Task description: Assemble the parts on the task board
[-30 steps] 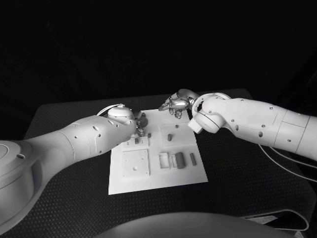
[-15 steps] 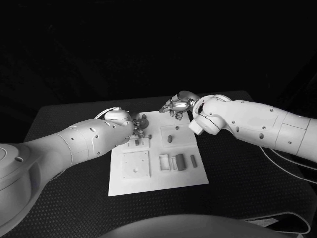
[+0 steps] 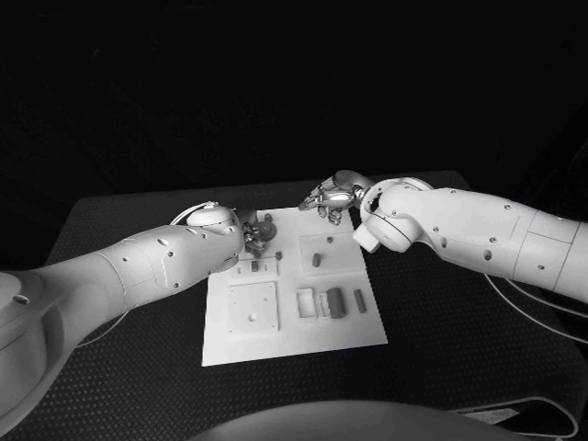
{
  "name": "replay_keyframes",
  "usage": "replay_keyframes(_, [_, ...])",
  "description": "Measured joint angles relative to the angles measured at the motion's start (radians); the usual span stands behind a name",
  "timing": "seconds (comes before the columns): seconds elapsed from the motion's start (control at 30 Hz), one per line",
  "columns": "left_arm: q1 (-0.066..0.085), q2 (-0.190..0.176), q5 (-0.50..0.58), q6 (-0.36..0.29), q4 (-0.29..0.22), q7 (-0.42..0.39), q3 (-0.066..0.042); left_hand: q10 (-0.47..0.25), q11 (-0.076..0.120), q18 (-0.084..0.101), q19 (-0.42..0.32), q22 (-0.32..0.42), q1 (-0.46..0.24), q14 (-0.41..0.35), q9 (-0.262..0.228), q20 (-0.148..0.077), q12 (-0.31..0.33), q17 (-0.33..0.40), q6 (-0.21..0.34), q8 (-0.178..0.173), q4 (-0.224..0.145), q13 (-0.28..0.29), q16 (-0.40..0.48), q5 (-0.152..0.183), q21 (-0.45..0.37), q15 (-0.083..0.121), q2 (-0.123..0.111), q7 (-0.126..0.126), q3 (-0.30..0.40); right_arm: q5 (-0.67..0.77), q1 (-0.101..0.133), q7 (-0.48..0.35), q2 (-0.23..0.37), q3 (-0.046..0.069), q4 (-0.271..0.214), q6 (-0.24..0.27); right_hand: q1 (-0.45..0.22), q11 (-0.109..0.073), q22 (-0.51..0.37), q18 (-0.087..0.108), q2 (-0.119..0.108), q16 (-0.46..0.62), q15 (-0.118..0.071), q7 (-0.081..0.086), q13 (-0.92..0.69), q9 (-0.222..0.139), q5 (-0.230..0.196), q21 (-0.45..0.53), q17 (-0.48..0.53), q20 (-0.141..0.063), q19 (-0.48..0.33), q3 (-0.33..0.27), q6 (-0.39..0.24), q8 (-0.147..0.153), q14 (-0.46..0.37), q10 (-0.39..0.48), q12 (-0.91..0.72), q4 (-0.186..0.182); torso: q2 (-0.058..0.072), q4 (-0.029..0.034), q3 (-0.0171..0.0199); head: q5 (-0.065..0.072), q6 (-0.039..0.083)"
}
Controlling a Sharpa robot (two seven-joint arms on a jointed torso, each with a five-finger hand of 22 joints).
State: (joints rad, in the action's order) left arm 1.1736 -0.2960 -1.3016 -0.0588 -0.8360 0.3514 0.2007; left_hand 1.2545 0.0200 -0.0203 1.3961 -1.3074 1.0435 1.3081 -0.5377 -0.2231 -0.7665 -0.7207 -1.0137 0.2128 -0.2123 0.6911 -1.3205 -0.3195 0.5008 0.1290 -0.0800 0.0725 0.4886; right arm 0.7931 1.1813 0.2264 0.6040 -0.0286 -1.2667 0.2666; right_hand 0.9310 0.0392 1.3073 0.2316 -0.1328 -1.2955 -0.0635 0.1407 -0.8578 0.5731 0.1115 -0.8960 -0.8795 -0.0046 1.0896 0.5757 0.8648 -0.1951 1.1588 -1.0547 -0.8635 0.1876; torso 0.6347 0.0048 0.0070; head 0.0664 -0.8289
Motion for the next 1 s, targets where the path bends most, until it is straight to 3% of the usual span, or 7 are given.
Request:
replay_keyframes(0.03, [0.000,-0.004,0.007,0.000,-0.004,0.000,-0.009,0.000,0.000,0.000,0.000,0.000,0.000,0.000,-0.001,0.000,0.000,0.000,0.000,0.000,0.000,0.000,0.000,0.001,0.000,0.000,0.000,0.000,0.000,0.000,0.000,-0.002,0.000,0.000,0.002,-0.001,0.000,0.000,0.000,0.000,0.000,0.000,0.000,0.000,0.000,0.000,0.000,0.000,0.000,0.000,0.000,0.000,0.000,0.000,0.000,0.000,0.000,0.000,0.000,0.0004,-0.0001,0.000,0.001])
replay_keyframes(0.2, [0.006,-0.014,0.032,-0.004,-0.021,0.000,-0.027,0.000,0.000,0.000,0.002,0.000,-0.008,0.001,-0.002,-0.002,0.000,0.000,0.000,0.000,0.003,0.000,0.000,0.001,0.000,0.001,-0.014,0.000,-0.003,0.000,0.000,-0.011,0.003,0.000,0.009,-0.004,0.000,0.000,0.000,0.000,0.000,0.000,0.000,0.000,0.001,0.000,0.000,0.000,0.000,0.000,0.000,-0.002,0.000,0.000,0.000,0.000,0.000,0.002,-0.001,0.0006,-0.0009,-0.003,0.006])
replay_keyframes(0.3, [0.009,-0.018,0.045,-0.008,-0.028,-0.001,-0.032,0.000,0.000,0.000,0.002,0.000,-0.009,0.001,-0.002,-0.002,0.000,0.001,0.000,0.000,0.003,0.000,0.000,0.001,0.000,0.001,-0.015,0.000,-0.003,0.000,0.000,-0.015,0.004,0.000,0.010,-0.005,0.000,0.000,0.000,0.000,0.000,0.000,0.000,0.000,0.001,0.000,0.000,0.000,0.000,0.001,-0.001,-0.003,0.000,0.000,0.000,0.000,0.000,0.003,-0.001,0.0005,-0.0011,-0.006,0.009])
replay_keyframes(0.63, [0.013,-0.024,0.062,-0.010,-0.025,-0.014,-0.033,0.000,0.000,-0.001,0.002,0.000,-0.007,0.001,-0.002,-0.002,0.000,0.004,0.001,0.000,0.000,-0.002,0.000,0.003,0.000,0.001,-0.017,-0.001,0.000,0.000,0.000,-0.021,0.005,0.000,0.007,-0.009,0.000,0.000,0.000,0.000,0.000,0.000,0.000,0.000,0.001,0.000,0.000,0.000,0.000,0.002,-0.002,0.000,0.000,0.000,0.000,0.000,0.000,0.006,0.000,-0.0006,-0.0004,-0.010,0.013])
replay_keyframes(0.9, [0.018,-0.044,-0.072,-0.011,-0.036,-0.123,-0.024,-0.080,-0.004,0.000,-0.047,-0.001,0.034,-0.048,0.012,0.008,0.033,0.030,0.049,-0.016,-0.056,-0.021,0.028,0.066,-0.028,-0.013,-0.090,0.023,0.018,0.003,0.000,-0.024,0.010,0.000,0.003,-0.012,0.000,0.000,0.000,0.000,0.000,0.000,0.000,0.000,0.001,0.000,0.000,0.000,0.000,0.002,-0.002,0.000,0.000,0.000,0.000,0.000,0.000,0.006,0.001,-0.0014,0.0005,-0.012,0.013])
replay_keyframes(1.0, [0.021,-0.050,-0.144,-0.015,-0.051,-0.166,-0.010,-0.121,0.002,0.000,-0.069,-0.001,0.041,-0.074,0.018,0.014,0.040,0.034,0.077,-0.024,-0.057,-0.026,0.032,0.108,-0.040,-0.017,-0.118,0.032,0.018,0.005,0.000,-0.025,0.011,0.000,0.003,-0.013,0.000,0.000,0.000,0.000,0.000,0.000,0.000,0.000,0.002,0.000,0.000,0.000,0.000,0.002,-0.002,0.000,0.000,0.000,0.000,0.000,0.000,0.006,0.001,-0.0014,0.0005,-0.012,0.012])
